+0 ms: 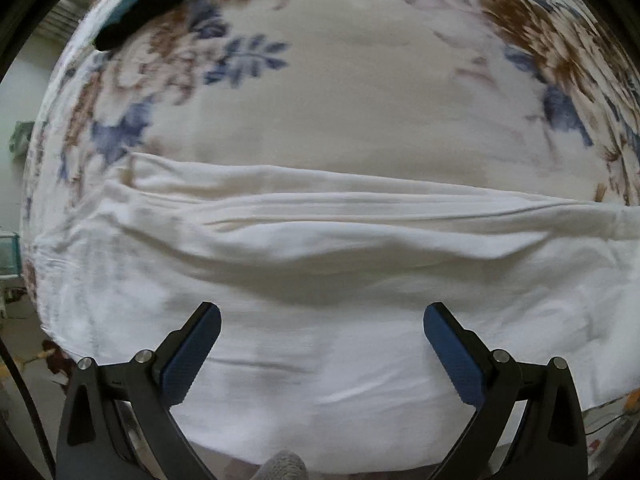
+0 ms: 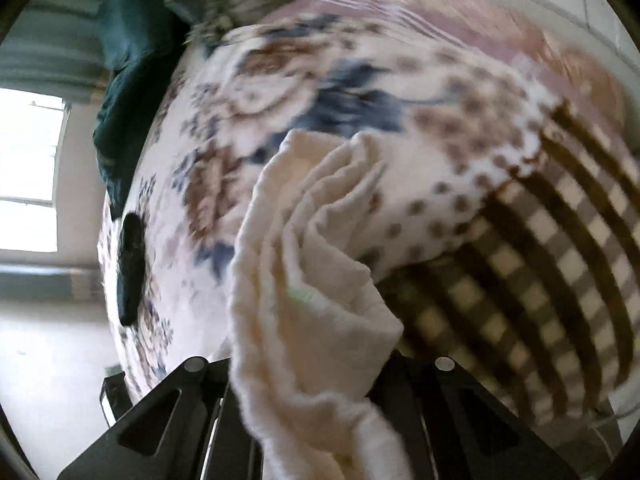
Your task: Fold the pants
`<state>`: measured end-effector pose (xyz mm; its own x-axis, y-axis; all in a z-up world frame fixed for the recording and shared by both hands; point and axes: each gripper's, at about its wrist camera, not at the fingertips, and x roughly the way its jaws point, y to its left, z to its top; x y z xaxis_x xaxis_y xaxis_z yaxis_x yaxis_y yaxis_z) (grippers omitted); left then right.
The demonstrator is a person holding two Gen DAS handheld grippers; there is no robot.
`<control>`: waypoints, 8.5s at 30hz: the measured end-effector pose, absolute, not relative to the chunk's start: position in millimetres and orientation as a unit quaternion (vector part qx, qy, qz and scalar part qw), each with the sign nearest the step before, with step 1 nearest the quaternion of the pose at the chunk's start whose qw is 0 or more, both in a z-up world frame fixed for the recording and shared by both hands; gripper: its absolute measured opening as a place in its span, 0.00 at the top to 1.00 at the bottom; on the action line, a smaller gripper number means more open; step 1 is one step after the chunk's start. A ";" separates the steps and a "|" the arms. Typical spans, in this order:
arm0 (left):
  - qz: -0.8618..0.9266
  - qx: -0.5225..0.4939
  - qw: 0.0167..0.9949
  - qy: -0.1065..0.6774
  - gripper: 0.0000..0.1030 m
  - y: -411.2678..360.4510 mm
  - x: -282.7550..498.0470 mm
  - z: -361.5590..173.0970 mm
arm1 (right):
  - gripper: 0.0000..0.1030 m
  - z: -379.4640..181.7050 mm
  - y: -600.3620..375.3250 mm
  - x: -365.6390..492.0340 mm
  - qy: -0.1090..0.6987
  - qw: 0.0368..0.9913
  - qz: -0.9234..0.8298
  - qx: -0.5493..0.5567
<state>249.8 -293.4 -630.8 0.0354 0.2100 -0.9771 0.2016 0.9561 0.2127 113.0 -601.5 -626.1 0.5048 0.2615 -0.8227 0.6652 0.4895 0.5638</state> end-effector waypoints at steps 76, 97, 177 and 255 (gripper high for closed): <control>0.200 -0.566 0.668 0.439 0.07 220.4 129.6 -619.3 | 0.24 -620.9 -133.8 268.4 0.732 0.668 0.004 0.136; 0.183 -0.511 0.727 0.420 0.78 260.2 157.2 -649.0 | 0.24 -653.5 -61.6 296.6 0.753 0.651 -0.002 0.094; 0.090 -0.091 0.785 0.606 0.01 -6.1 219.6 -537.1 | 0.85 -600.7 -310.6 221.5 0.620 0.742 -0.023 0.254; -0.192 -0.309 0.617 0.698 0.05 -80.0 251.5 -634.8 | 0.29 -755.9 -437.7 37.3 0.568 0.523 0.001 0.636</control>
